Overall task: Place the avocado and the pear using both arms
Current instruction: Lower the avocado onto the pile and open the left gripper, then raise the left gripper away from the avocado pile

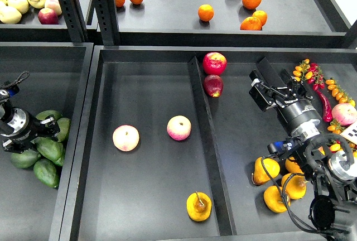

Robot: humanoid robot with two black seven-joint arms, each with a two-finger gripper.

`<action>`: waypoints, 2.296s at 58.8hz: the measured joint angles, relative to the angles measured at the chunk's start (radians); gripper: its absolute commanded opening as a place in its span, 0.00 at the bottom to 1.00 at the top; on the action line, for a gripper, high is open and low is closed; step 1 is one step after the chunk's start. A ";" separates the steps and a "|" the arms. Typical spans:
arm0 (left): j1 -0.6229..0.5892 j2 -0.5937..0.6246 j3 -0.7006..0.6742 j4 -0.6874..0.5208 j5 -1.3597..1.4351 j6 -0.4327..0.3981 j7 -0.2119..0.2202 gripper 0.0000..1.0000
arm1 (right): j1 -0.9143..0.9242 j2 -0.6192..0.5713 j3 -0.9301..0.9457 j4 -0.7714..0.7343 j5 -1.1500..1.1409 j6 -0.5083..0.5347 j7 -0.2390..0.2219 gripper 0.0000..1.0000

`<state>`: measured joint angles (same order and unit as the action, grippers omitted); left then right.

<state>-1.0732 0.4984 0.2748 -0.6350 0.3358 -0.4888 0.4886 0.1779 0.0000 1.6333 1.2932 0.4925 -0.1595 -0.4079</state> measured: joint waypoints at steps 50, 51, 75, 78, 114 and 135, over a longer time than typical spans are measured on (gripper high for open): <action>0.009 0.029 -0.098 -0.002 0.036 0.000 0.000 0.98 | 0.002 0.000 -0.027 0.000 0.000 -0.009 -0.002 1.00; 0.009 0.032 -0.110 -0.002 0.034 0.000 0.000 0.98 | 0.002 0.000 -0.027 0.000 0.000 -0.009 -0.002 1.00; 0.166 0.084 -0.724 -0.022 -0.060 0.000 0.000 0.99 | -0.013 0.000 -0.035 -0.005 0.000 -0.008 -0.005 1.00; 0.193 0.079 -0.781 -0.043 -0.075 0.000 0.000 0.99 | -0.018 0.000 -0.041 -0.006 0.000 -0.006 -0.005 1.00; 0.582 -0.237 -1.484 -0.343 -0.316 0.000 0.000 0.99 | -0.071 -0.001 -0.078 -0.020 0.001 0.015 -0.025 1.00; 0.844 -0.465 -1.797 -0.580 -0.310 0.000 0.000 0.99 | -0.083 -0.116 -0.120 -0.023 0.003 0.018 -0.081 1.00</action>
<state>-0.2296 0.0334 -1.5217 -1.2145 0.0258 -0.4885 0.4884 0.0949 -0.1156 1.5129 1.2704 0.4955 -0.1411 -0.4887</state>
